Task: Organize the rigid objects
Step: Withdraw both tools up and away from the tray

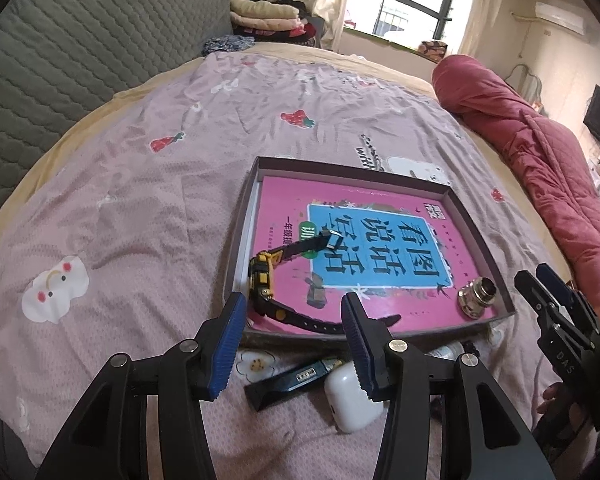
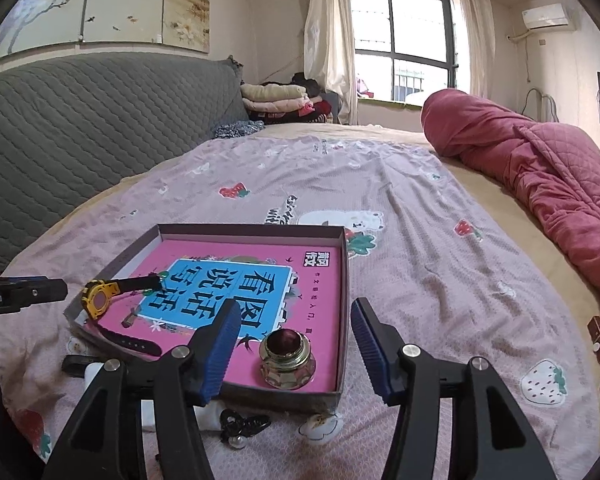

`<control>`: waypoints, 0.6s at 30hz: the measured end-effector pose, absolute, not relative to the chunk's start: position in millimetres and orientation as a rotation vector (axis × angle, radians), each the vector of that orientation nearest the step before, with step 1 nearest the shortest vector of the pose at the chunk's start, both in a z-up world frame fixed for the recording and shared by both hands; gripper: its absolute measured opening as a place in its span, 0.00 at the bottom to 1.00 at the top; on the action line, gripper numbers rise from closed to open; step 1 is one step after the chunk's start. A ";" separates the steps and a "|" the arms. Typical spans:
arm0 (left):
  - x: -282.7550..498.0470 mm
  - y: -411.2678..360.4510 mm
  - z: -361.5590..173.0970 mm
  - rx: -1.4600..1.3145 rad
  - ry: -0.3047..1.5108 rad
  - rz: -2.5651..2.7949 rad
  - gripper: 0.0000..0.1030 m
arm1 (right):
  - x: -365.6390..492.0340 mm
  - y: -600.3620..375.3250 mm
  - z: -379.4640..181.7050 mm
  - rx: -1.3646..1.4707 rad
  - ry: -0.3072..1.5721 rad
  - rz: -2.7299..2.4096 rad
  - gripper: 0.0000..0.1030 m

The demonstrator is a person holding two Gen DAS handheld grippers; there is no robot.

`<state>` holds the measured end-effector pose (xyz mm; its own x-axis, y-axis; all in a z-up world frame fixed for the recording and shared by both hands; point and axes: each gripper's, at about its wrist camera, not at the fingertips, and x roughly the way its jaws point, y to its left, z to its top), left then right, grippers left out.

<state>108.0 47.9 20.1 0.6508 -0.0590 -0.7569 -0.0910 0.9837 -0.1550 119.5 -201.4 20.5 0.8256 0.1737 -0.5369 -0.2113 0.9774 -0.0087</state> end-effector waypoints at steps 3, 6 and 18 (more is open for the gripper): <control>101.5 46.3 23.9 -0.184 0.863 0.015 0.49 | 112.7 -200.6 24.1 -0.067 0.558 0.212 0.55; 94.8 44.8 27.8 -0.183 0.861 0.011 0.49 | 105.5 -198.3 26.8 -0.062 0.557 0.218 0.55; 74.8 38.4 35.4 -0.172 0.864 -0.015 0.49 | 80.6 -190.1 34.4 -0.082 0.557 0.230 0.55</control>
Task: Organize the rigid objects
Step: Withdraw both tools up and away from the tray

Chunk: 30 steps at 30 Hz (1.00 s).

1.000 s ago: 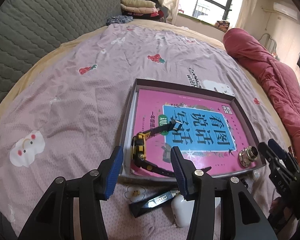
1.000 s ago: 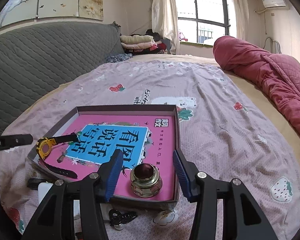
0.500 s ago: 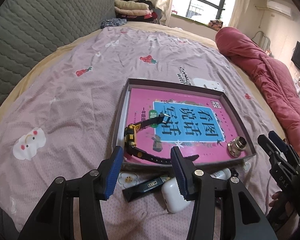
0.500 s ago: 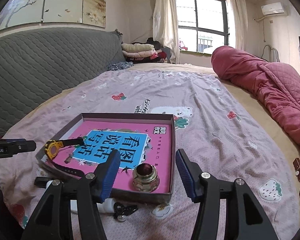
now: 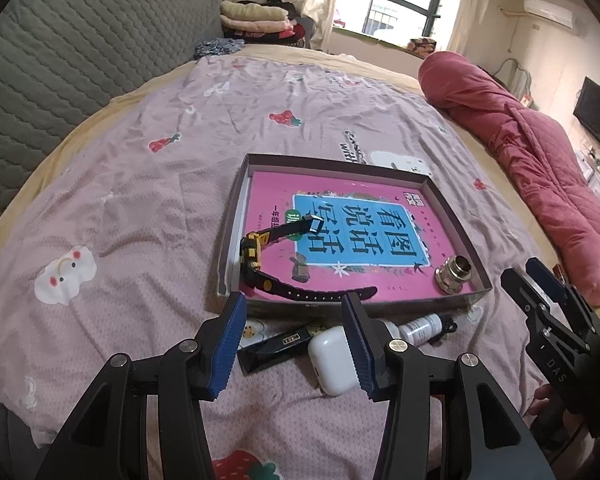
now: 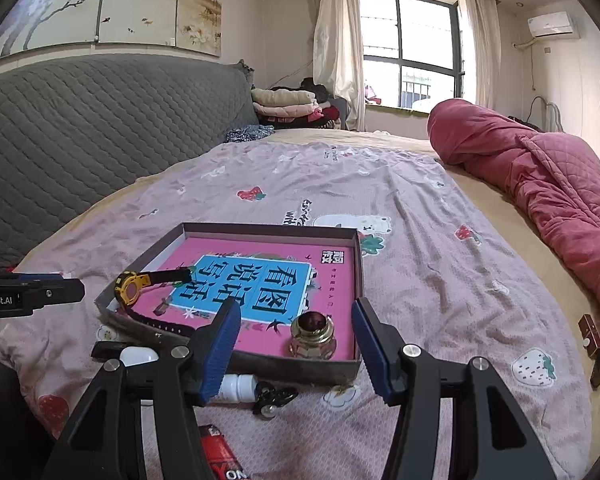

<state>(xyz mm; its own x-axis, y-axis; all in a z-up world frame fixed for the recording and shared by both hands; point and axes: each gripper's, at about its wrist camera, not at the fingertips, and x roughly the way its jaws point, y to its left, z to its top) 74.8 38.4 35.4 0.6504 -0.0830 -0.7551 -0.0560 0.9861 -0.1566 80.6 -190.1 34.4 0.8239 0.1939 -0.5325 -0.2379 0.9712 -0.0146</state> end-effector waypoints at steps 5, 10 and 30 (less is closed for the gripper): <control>68.5 35.6 35.8 -0.167 0.870 -0.026 0.49 | 67.7 -188.8 36.7 -0.079 0.567 0.240 0.56; 63.6 32.7 33.7 -0.167 0.882 -0.035 0.49 | 58.4 -192.4 34.8 -0.063 0.594 0.243 0.56; 46.9 16.4 19.9 -0.128 0.948 -0.085 0.49 | 40.7 -191.8 33.3 -0.056 0.642 0.277 0.56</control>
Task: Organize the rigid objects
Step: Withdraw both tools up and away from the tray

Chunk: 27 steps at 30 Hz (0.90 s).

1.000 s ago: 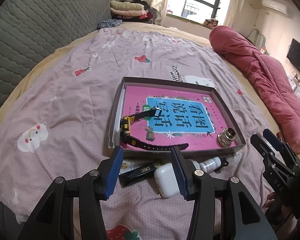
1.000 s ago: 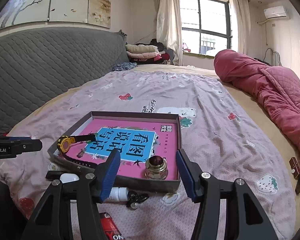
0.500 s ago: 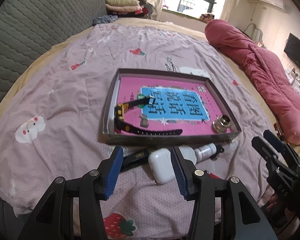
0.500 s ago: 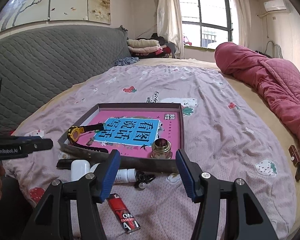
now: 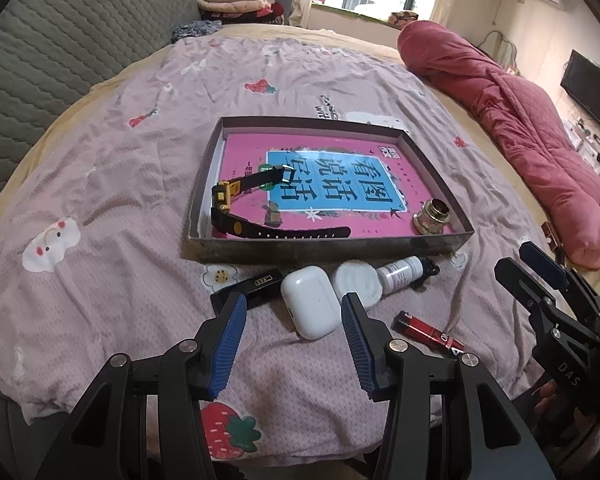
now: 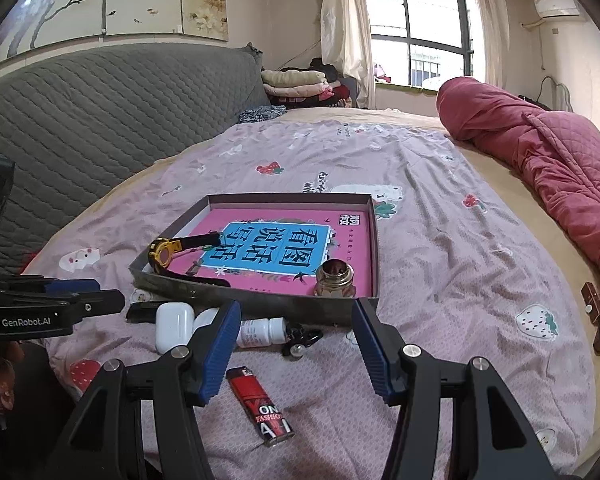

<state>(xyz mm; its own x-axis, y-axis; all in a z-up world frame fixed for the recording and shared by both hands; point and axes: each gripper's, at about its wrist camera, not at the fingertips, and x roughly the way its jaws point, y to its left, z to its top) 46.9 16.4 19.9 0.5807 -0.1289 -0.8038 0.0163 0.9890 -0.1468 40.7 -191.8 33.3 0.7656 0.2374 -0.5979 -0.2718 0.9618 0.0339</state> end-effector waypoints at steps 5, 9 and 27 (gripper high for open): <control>45.0 13.7 18.1 -0.125 0.960 -0.093 0.49 | 37.9 -189.0 31.7 -0.066 0.657 0.287 0.56; 44.4 11.7 16.9 -0.119 0.969 -0.099 0.49 | 36.4 -185.9 29.7 -0.075 0.672 0.292 0.56; 44.3 3.2 3.3 -0.128 1.029 -0.131 0.49 | 39.3 -183.7 14.3 -0.090 0.752 0.294 0.56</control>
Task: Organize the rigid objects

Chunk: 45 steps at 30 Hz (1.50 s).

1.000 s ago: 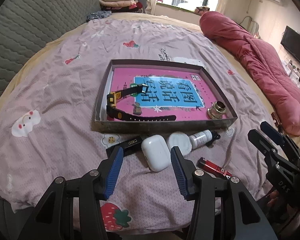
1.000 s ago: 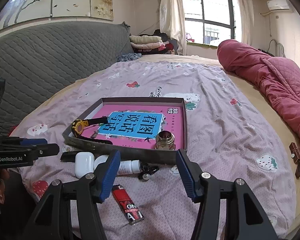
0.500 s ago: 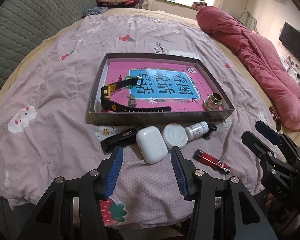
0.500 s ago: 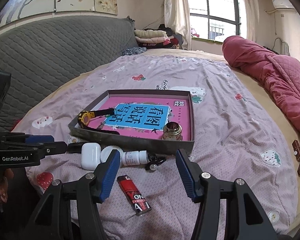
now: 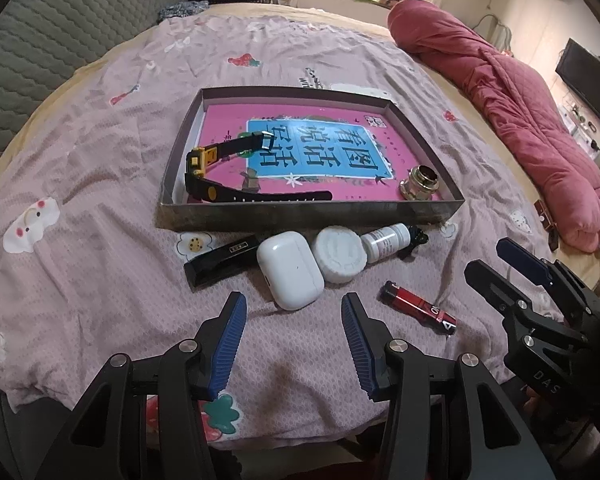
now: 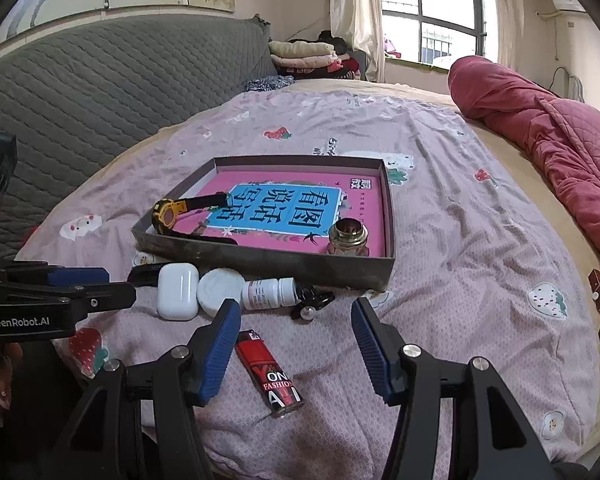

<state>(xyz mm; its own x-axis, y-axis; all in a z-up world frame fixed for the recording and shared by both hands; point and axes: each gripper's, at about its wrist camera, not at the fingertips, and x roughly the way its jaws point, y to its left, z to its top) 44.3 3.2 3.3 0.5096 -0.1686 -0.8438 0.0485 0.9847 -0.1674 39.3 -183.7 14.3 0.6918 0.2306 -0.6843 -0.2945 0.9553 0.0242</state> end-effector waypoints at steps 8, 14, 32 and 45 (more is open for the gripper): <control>46.1 0.9 -3.8 -0.130 1.057 -0.137 0.49 | 40.6 -183.3 9.2 -0.097 0.763 0.294 0.56; 46.1 -2.6 -9.8 -0.130 1.073 -0.141 0.49 | 42.4 -183.5 6.2 -0.098 0.772 0.291 0.56; 67.2 0.7 -40.6 -0.227 1.135 -0.094 0.49 | 51.1 -183.9 -3.8 -0.096 0.782 0.306 0.56; 89.4 15.6 -61.2 -0.420 1.121 -0.160 0.49 | 55.9 -183.5 -8.3 -0.091 0.791 0.311 0.56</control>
<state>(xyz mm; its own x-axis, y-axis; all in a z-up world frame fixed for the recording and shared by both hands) 89.4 15.6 -61.2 0.4329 -0.3319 -0.8381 -0.0843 0.9107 -0.4043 55.9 -183.5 -8.3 0.6604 0.2411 -0.7112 -0.3086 0.9505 0.0357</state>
